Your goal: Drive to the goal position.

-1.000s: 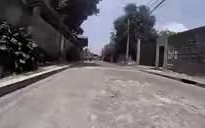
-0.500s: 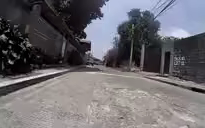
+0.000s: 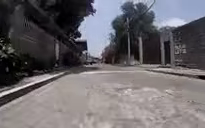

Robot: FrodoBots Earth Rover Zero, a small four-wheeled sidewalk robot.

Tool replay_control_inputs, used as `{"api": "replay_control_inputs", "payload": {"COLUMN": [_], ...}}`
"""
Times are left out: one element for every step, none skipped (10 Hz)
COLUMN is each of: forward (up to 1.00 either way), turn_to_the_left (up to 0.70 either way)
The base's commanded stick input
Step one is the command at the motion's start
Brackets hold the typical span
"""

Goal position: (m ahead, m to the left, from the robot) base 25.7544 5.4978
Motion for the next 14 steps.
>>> {"api": "replay_control_inputs", "payload": {"forward": [1.00,1.00,1.00,1.00,1.00,1.00,1.00,1.00,1.00,1.00,1.00,1.00,1.00,1.00], "turn_to_the_left": [0.00,0.00,0.00,0.00,0.00,0.00,0.00,0.00,0.00,0.00,-0.01,-0.05,-0.15,-0.25]}}
